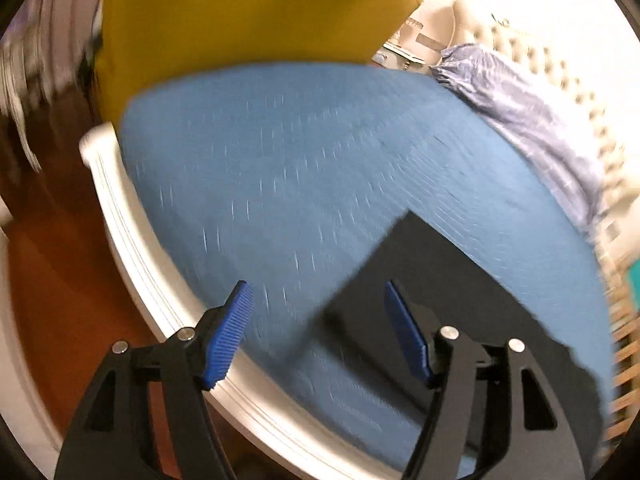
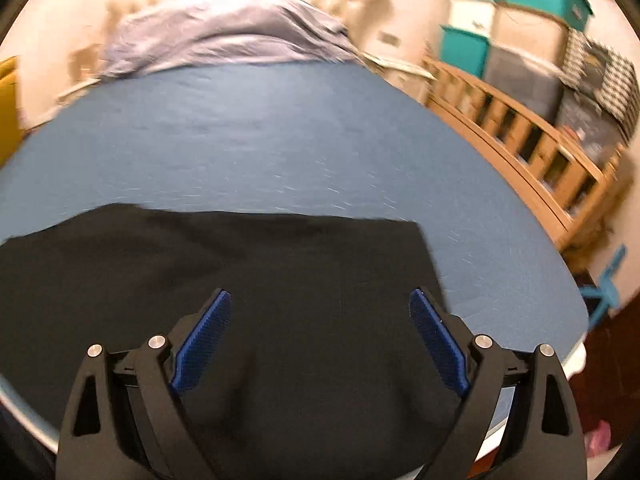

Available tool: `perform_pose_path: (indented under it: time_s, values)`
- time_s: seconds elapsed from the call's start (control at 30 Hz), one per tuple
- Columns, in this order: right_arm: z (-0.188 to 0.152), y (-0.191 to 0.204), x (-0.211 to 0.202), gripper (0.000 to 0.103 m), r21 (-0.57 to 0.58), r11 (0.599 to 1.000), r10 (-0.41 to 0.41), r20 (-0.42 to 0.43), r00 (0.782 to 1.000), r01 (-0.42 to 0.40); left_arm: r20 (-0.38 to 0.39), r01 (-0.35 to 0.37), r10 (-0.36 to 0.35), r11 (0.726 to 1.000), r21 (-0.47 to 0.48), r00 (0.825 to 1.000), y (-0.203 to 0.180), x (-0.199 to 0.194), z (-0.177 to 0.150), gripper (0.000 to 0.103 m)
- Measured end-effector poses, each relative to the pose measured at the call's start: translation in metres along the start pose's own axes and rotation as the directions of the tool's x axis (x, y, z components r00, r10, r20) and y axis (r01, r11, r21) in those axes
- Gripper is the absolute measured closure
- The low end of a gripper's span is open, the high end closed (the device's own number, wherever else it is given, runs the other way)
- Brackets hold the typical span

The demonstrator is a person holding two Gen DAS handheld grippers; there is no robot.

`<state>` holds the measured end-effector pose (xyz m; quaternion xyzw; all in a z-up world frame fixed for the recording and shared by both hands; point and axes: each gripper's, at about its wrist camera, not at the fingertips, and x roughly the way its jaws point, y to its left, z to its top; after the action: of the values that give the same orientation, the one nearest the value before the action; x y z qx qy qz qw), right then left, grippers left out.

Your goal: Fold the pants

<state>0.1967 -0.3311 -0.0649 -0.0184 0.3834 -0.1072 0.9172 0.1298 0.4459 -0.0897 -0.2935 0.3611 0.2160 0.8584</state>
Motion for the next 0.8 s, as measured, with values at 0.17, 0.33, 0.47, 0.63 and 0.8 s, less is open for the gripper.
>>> perform_pose_path:
  time_s: [0.17, 0.33, 0.47, 0.63, 0.8]
  values:
    - [-0.022, 0.062, -0.038, 0.015, -0.084, 0.983, 0.166, 0.066, 0.984, -0.160, -0.042, 0.190, -0.195, 0.976, -0.111, 0.980, 0.024, 0.001, -0.032, 0.056]
    - [-0.042, 0.108, -0.037, 0.015, -0.152, 0.959, 0.244, 0.014, 0.970, -0.239, -0.059, 0.300, -0.312, 0.941, -0.158, 0.948, 0.020, 0.027, -0.039, 0.064]
    - [-0.048, 0.120, -0.027, 0.015, -0.153, 0.961, 0.226, -0.041, 0.973, -0.229, -0.025, 0.367, -0.381, 0.904, -0.222, 0.924, 0.023, 0.045, -0.037, 0.064]
    - [-0.048, 0.122, -0.025, 0.015, -0.109, 0.967, 0.225, -0.049, 0.973, -0.229, -0.017, 0.412, -0.427, 0.882, -0.229, 0.904, 0.018, 0.057, -0.029, 0.064]
    - [-0.057, 0.125, -0.017, 0.015, -0.056, 0.967, 0.244, -0.066, 0.968, -0.247, -0.012, 0.427, -0.443, 0.871, -0.243, 0.897, 0.015, 0.064, -0.021, 0.064]
